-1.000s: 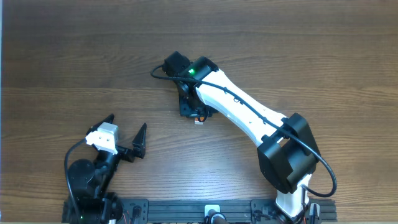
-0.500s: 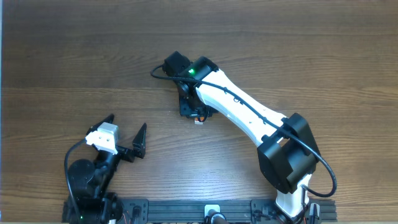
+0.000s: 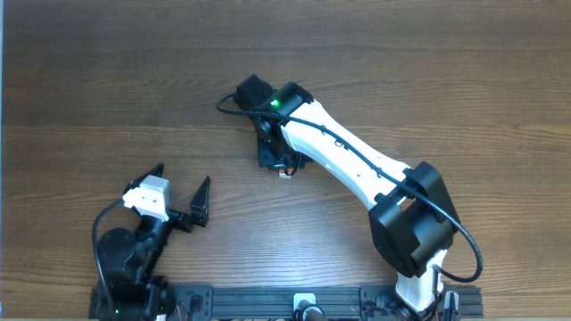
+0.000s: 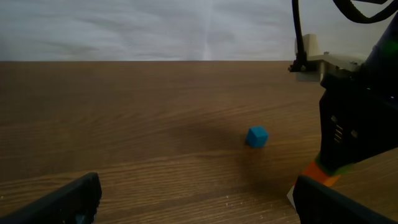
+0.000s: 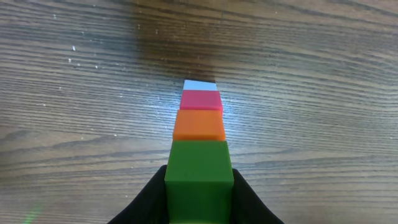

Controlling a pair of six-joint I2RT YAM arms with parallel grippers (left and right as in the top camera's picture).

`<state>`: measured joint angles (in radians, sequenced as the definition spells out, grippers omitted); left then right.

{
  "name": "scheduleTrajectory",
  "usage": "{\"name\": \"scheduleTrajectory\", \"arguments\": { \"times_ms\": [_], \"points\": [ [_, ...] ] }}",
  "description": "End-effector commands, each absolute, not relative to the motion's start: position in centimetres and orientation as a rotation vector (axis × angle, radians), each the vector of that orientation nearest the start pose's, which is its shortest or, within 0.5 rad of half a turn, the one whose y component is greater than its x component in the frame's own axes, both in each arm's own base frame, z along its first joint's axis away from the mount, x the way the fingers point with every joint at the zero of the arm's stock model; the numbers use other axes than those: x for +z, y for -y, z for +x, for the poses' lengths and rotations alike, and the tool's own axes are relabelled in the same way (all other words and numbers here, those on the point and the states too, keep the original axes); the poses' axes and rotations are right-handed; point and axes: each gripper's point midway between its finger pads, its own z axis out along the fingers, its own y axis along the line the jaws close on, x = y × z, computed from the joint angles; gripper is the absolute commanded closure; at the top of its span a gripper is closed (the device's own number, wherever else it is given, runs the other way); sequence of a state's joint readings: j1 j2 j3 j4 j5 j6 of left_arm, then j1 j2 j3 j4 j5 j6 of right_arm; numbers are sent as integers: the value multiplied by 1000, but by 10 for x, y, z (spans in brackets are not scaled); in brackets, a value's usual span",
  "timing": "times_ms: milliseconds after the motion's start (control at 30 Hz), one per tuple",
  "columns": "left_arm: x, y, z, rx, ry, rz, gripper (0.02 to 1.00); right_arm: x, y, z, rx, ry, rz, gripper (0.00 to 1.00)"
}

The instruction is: Stack Cubes

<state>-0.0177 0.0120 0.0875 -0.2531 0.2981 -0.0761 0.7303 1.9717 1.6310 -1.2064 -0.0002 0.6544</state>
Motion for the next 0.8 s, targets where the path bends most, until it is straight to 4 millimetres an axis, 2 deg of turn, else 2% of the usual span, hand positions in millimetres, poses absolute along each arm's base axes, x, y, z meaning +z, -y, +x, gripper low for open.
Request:
{"name": "scheduleTrajectory", "arguments": {
  "times_ms": [33,567,800],
  "points": [
    [151,54,230,-334,-1746,157,18,86,-253,282,6,-3109,-118,991],
    [151,54,230,-334,-1746,157,18,86,-254,284,4,-3098,-116,993],
    [151,54,230,-334,-1746,157,18,86,-254,284,5,-3097,-117,950]
  ]
}}
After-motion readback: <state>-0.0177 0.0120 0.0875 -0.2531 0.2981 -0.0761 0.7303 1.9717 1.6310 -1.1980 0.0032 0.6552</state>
